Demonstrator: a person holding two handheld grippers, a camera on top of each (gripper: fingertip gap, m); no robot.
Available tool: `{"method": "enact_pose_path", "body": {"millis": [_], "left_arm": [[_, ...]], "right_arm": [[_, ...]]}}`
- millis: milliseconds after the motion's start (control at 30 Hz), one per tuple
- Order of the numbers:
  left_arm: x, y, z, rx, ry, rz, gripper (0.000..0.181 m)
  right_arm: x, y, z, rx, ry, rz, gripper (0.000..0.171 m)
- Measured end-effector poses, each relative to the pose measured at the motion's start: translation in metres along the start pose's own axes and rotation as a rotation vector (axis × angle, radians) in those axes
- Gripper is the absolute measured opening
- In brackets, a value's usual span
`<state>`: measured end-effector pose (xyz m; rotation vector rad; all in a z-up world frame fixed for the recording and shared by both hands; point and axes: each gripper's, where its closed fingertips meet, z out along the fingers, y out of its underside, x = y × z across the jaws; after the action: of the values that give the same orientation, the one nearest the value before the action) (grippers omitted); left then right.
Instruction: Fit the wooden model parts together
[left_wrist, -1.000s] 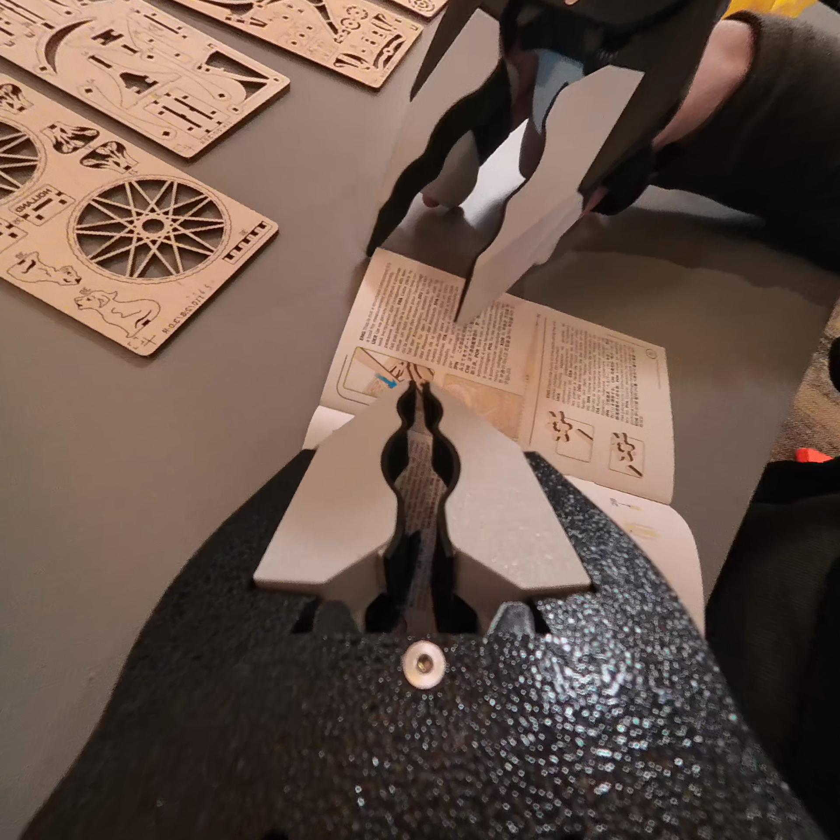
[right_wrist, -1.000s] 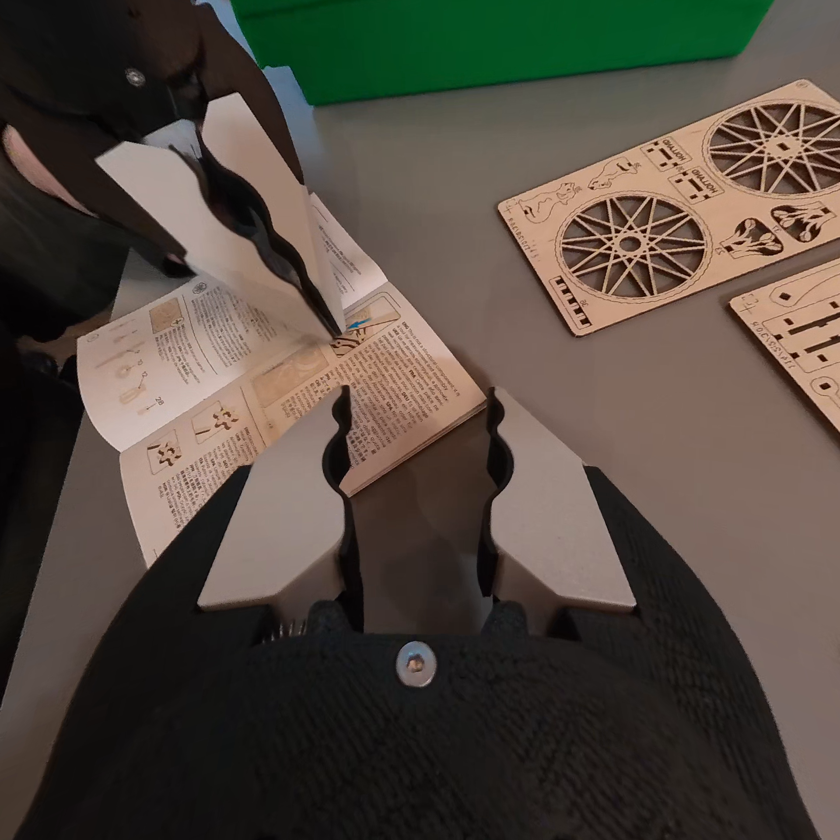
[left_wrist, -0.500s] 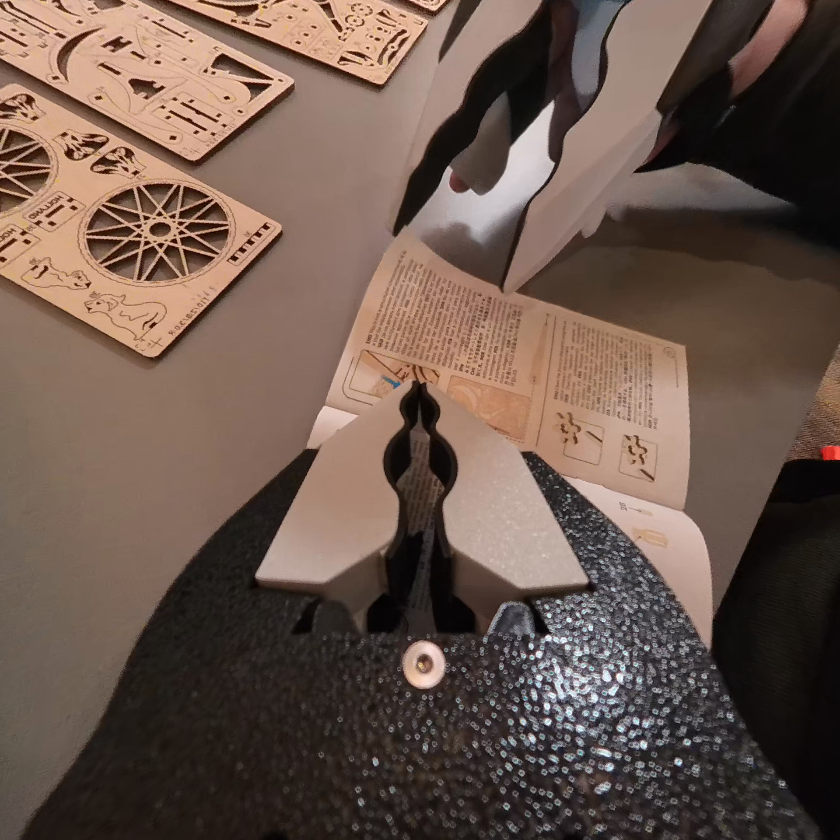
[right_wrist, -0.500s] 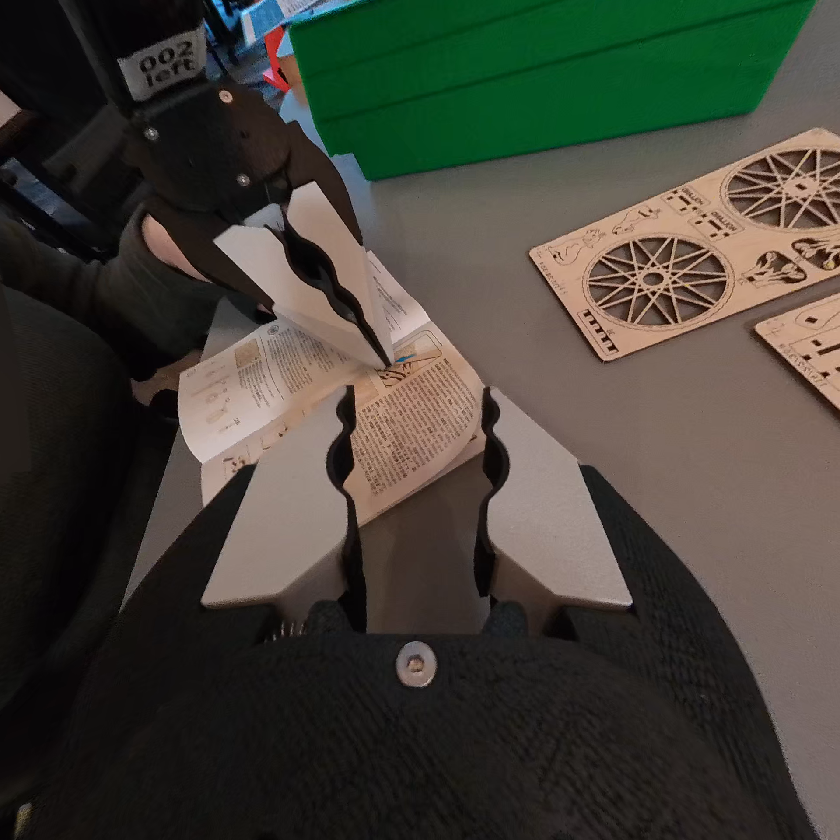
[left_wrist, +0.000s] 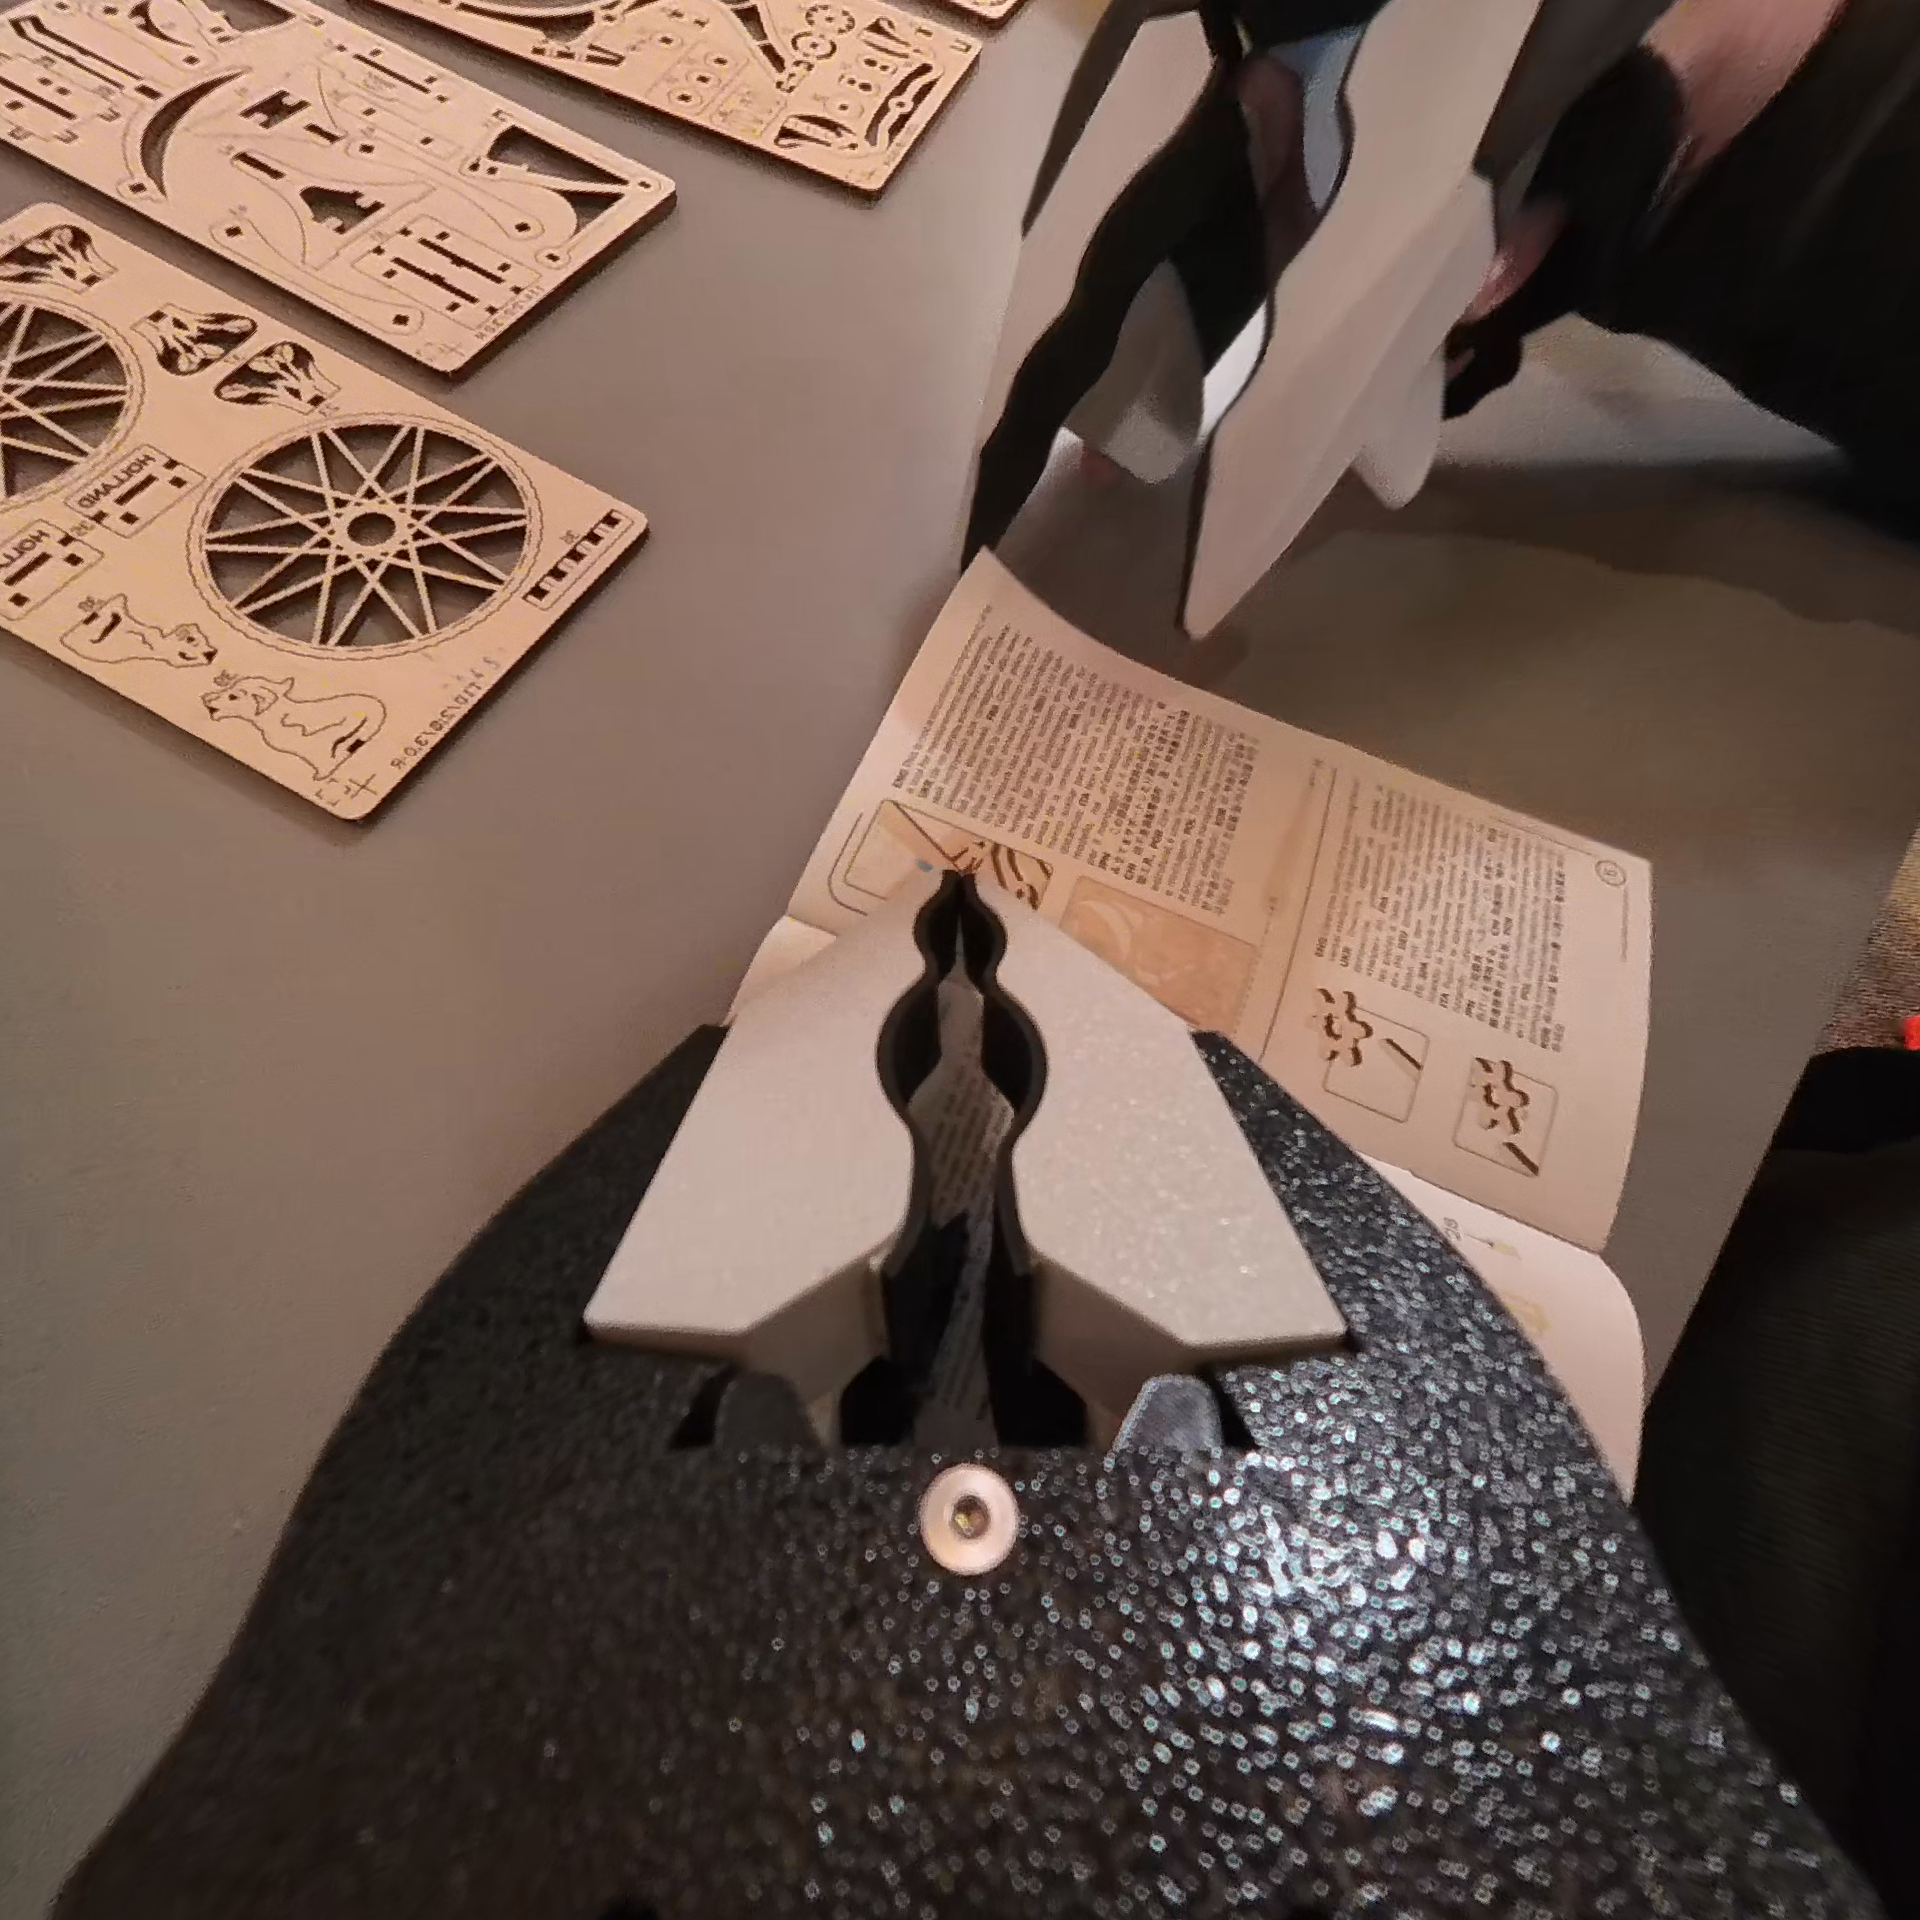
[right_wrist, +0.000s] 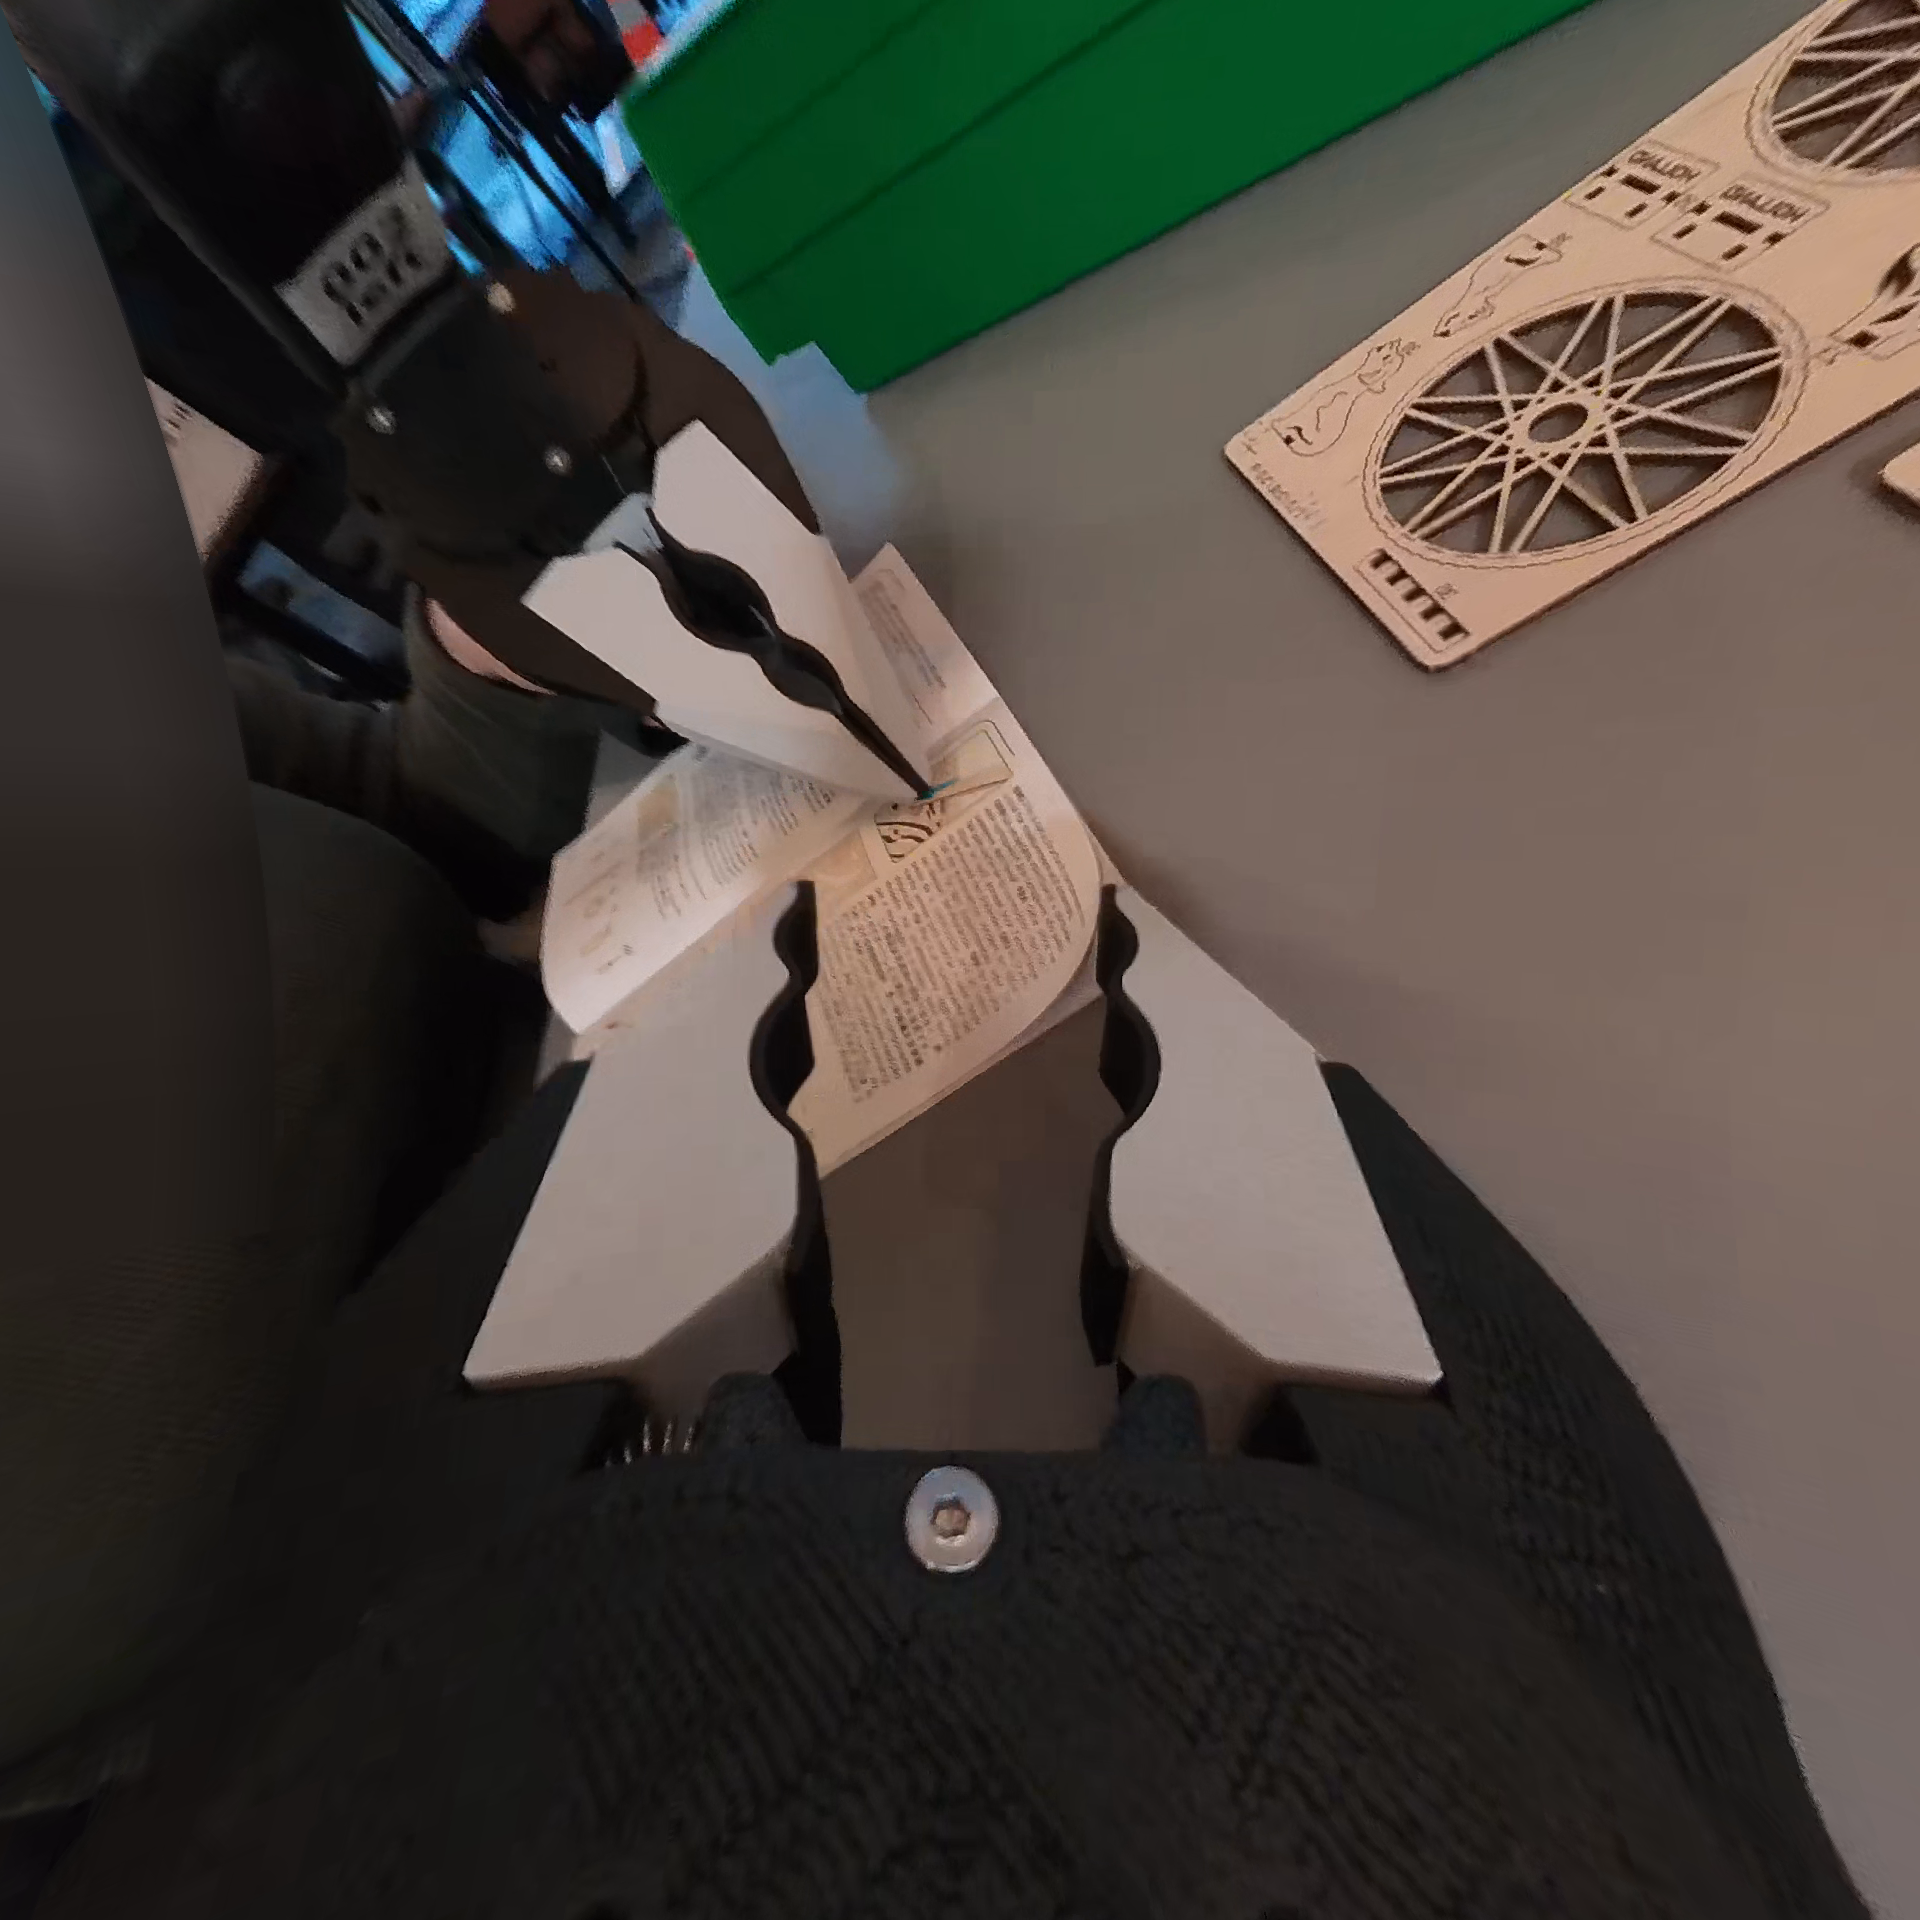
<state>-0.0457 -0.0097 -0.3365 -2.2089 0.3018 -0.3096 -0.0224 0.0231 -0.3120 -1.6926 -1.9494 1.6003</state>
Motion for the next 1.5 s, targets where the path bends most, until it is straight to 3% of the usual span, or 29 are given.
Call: {"method": "enact_pose_path", "body": {"millis": [33,233,567,700,1000,1500], "left_arm": [[0.000,0.000,0.000,0.000,-0.002,0.002,0.000],[0.000,0.000,0.000,-0.002,-0.007,0.008,0.000],[-0.002,0.000,0.000,0.000,-0.019,0.006,0.000],[-0.007,-0.008,-0.007,0.064,-0.030,-0.032,0.015],[-0.010,-0.024,-0.025,0.228,0.131,-0.235,0.014],[-0.008,-0.015,-0.027,0.187,0.105,-0.231,0.015]], "right_arm": [[-0.002,-0.002,-0.001,0.021,-0.027,0.026,0.053],[-0.005,0.010,-0.002,-0.034,-0.062,0.077,0.052],[-0.055,0.020,0.005,-0.096,-0.313,0.038,0.050],[-0.073,0.017,0.013,-0.072,-0.360,-0.042,0.049],[-0.084,0.016,0.026,-0.052,-0.297,-0.219,0.048],[-0.095,0.006,0.017,0.019,-0.315,-0.299,0.038]]}}
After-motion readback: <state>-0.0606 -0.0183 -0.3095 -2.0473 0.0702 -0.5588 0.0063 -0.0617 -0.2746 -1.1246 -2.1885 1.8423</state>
